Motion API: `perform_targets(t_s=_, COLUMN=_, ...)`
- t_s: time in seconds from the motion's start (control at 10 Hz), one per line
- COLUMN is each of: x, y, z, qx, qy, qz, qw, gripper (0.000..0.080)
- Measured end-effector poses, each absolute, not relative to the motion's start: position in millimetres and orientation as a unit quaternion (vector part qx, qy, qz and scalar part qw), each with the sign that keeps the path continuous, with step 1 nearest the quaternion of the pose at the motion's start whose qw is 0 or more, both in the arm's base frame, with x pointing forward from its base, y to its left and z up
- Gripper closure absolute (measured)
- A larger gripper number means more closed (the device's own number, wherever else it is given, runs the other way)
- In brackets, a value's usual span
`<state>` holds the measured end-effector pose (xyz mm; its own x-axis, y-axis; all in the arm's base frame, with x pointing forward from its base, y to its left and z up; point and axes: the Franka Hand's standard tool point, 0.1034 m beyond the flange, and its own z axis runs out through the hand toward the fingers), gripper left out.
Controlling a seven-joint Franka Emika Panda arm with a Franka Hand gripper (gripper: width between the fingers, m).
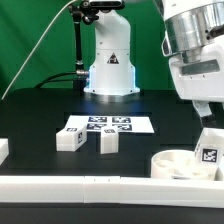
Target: Assemble stool
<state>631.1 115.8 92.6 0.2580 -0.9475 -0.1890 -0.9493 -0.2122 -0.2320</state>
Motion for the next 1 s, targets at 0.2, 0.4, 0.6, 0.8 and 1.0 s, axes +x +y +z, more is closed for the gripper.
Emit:
perform_targets(t_s=0.2, x=634.4, y=117.2, z=96.7, qx=-0.875, qy=0.466, qz=-0.023, qw=0.128, gripper=0.015)
perform_targets(t_s=0.4, x=631.8, y=118.7, z=94.2, qx=-0.919, qy=0.374, qz=-0.031, qw=0.121, gripper=0.015)
perform_targets(t_s=0.6, x=631.8, y=117.8, z=93.9, qx=-0.936, qy=0.329, qz=-0.037, qw=0.119, gripper=0.015)
perform_targets(t_s=0.8, x=631.7, y=116.8, z=93.6, qx=-0.957, qy=0.263, qz=-0.045, qw=0.116, gripper=0.015)
perform_targets(t_s=1.0, x=630.5, y=116.9, z=92.1, qx=-0.98, qy=0.16, qz=-0.059, qw=0.101, gripper=0.015)
